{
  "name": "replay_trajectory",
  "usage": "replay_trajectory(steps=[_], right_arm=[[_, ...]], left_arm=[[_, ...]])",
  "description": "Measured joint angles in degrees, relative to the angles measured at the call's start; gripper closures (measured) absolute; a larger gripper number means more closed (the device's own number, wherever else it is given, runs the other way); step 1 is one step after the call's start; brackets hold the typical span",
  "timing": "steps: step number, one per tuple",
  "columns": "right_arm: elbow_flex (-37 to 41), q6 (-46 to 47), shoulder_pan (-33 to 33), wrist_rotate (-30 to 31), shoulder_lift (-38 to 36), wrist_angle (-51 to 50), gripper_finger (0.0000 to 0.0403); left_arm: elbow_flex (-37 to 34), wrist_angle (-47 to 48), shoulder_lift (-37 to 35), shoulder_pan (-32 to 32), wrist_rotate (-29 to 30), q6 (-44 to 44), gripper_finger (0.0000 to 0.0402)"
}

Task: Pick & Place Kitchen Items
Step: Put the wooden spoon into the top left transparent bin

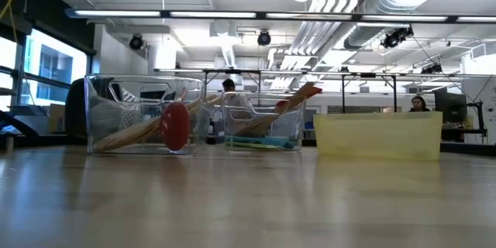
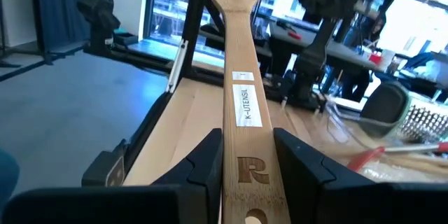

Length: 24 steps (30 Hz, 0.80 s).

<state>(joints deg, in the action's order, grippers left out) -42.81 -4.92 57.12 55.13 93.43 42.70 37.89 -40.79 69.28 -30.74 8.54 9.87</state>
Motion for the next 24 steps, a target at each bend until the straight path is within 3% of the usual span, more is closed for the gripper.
replay_trajectory(steps=[7, 11, 14, 20, 24], right_arm=[[0.0, -3.9, 0.0, 0.0, 0.0, 1.2, 0.0312], [0.0, -0.1, -0.6, -3.3, 0.0, -1.7, 0.0312], [0.0, 4.5, -1.9, -6.3, 0.0, -5.3, 0.0312], [0.0, 8.3, -6.0, -13.7, 0.0, -9.6, 0.0312], [-2.0, 7.9, -9.0, -18.4, 0.0, -13.7, 0.0312]], left_arm=[[0.0, 0.1, 0.0, 0.0, 0.0, 2.3, 0.0153], [0.0, -0.5, -0.6, 0.0, 0.0, 11.1, 0.0140], [2.4, 4.2, -1.5, 1.7, -3.3, 18.4, 0.0141], [14.9, 33.1, 0.2, 7.2, -15.9, 36.4, 0.0142], [24.0, 50.0, 4.5, 10.5, -23.8, 40.3, 0.0142]])
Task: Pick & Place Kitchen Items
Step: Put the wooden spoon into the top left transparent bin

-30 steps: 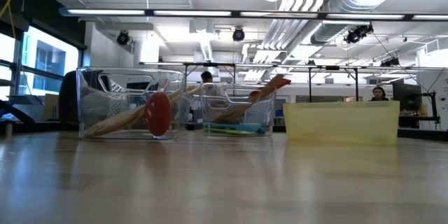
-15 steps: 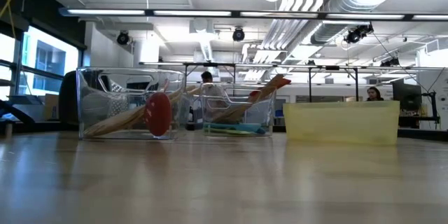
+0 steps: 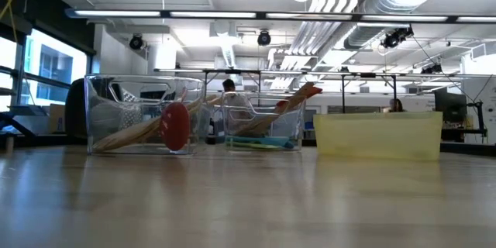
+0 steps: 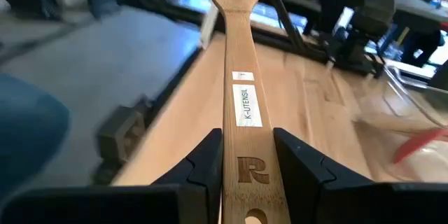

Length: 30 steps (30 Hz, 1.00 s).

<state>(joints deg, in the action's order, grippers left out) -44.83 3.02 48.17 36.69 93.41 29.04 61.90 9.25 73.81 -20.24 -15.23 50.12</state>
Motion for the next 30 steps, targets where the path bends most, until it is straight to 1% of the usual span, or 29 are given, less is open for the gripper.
replay_trajectory(steps=[3, 5, 10, 12, 15, 17, 19, 21, 23, 25, 30], right_arm=[[-4.4, -0.1, -1.9, -1.5, 0.0, -9.5, 0.0312], [-7.5, -0.5, -2.9, -2.3, 0.0, -14.8, 0.0312], [-13.9, -6.1, -3.7, -3.3, 0.0, -21.6, 0.0312], [-16.2, -7.2, -3.7, -3.8, 0.0, -24.1, 0.0312], [-18.6, -7.8, -4.0, -3.8, 0.0, -27.5, 0.0312], [-19.6, -8.6, -4.3, -3.6, 0.0, -28.8, 0.0312], [-20.4, -9.6, -4.5, -3.9, 0.0, -28.5, 0.0312], [-20.9, -10.5, -4.5, -3.8, 0.0, -28.4, 0.0312], [-21.2, -11.4, -4.7, -3.9, 0.0, -28.5, 0.0312], [-21.2, -12.1, -5.0, -4.0, 0.0, -28.5, 0.0312], [-21.2, -12.1, -6.6, -3.8, 0.0, -29.2, 0.0312]], left_arm=[[4.7, 4.0, 3.5, 1.9, -6.5, 1.4, 0.0142], [7.1, 4.2, 6.3, 2.1, -9.7, 1.6, 0.0142], [9.4, 4.6, 11.2, 2.2, -18.9, 1.7, 0.0142], [9.7, 4.0, 13.2, 2.2, -21.6, 1.7, 0.0142], [9.7, 4.1, 14.9, 2.2, -22.4, 1.4, 0.0142], [9.9, 2.0, 16.2, 2.2, -22.8, 0.6, 0.0142], [9.6, 2.8, 16.8, 2.2, -23.5, -0.3, 0.0142], [9.9, 0.6, 18.1, 2.2, -23.6, -1.0, 0.0142], [9.5, 1.6, 18.2, 2.2, -23.6, -1.8, 0.0142], [9.9, 0.1, 18.8, 2.2, -23.2, -3.0, 0.0142], [9.7, 0.9, 19.2, 2.2, -24.0, -4.0, 0.0142]])
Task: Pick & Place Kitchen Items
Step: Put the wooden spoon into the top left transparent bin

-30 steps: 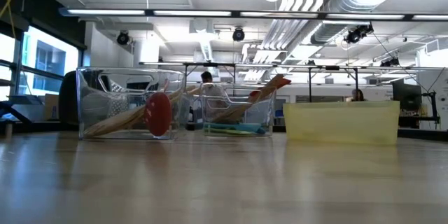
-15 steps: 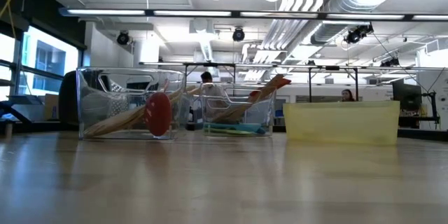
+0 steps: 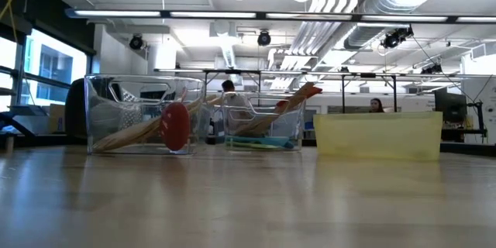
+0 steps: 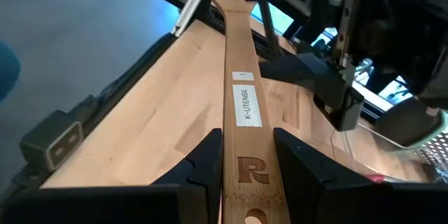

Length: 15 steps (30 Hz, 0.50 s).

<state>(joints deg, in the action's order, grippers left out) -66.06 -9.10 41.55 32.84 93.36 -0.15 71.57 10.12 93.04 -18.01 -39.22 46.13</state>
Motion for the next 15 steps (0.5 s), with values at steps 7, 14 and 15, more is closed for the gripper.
replay_trajectory(steps=[7, 14, 15], right_arm=[[0.0, -0.2, -2.3, -0.1, 0.0, -1.4, 0.0312], [0.0, -0.2, -3.5, -1.3, 0.0, -2.6, 0.0312], [0.0, -0.2, -3.5, -1.3, 0.0, -2.6, 0.0312]], left_arm=[[0.0, 0.0, -0.1, -0.4, 1.0, -4.3, 0.0142], [0.0, 0.7, 0.7, -0.4, 6.2, -6.1, 0.0142], [0.0, 0.6, 1.1, -0.4, 6.3, -6.4, 0.0142]])
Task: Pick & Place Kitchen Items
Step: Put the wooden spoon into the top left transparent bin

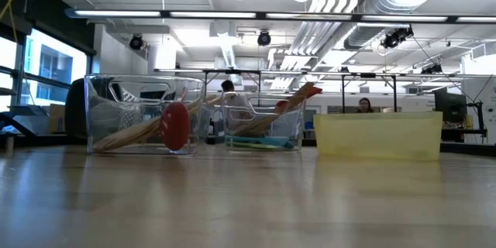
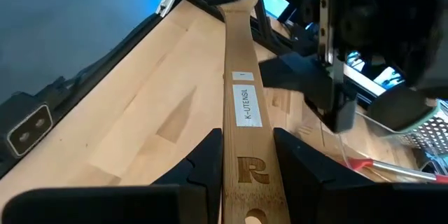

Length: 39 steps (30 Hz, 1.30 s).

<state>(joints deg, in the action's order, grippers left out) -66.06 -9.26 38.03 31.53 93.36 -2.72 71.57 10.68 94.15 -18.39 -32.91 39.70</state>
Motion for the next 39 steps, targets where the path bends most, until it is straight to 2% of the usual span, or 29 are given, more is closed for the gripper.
replay_trajectory(steps=[10, 16, 20, 25, 27, 36, 37, 39], right_arm=[[0.0, 0.0, 0.0, -0.2, 0.0, -0.7, 0.0312], [0.0, 0.5, 0.0, -0.4, 0.0, -1.2, 0.0312], [0.0, 0.6, 0.0, -0.4, 0.0, -1.4, 0.0312], [0.0, 0.6, 0.0, -0.3, 0.0, -1.7, 0.0312], [0.0, -0.2, 0.1, -0.2, 0.0, -1.2, 0.0312], [0.0, 2.4, 0.0, -0.5, 0.0, -1.8, 0.0312], [0.0, 3.2, 0.1, -0.5, 0.0, -1.7, 0.0303], [0.0, 6.9, 0.1, -0.4, 0.0, -1.2, 0.0255]], left_arm=[[0.0, -0.9, 5.4, 0.0, 2.2, -2.1, 0.0145], [0.0, -0.9, 5.5, 0.0, 2.4, -2.2, 0.0179], [0.0, -1.6, 5.5, 0.0, 2.0, -2.4, 0.0232], [0.0, -1.7, 5.5, 0.0, 1.6, -6.1, 0.0356], [0.0, -1.7, 5.6, 0.0, 1.8, -7.1, 0.0383], [0.0, -0.4, 5.6, 0.0, 4.8, -10.4, 0.0384], [0.0, -0.6, 5.6, 0.0, 5.0, -10.6, 0.0384], [0.0, -0.2, 5.5, 0.0, 6.3, -11.5, 0.0389]])
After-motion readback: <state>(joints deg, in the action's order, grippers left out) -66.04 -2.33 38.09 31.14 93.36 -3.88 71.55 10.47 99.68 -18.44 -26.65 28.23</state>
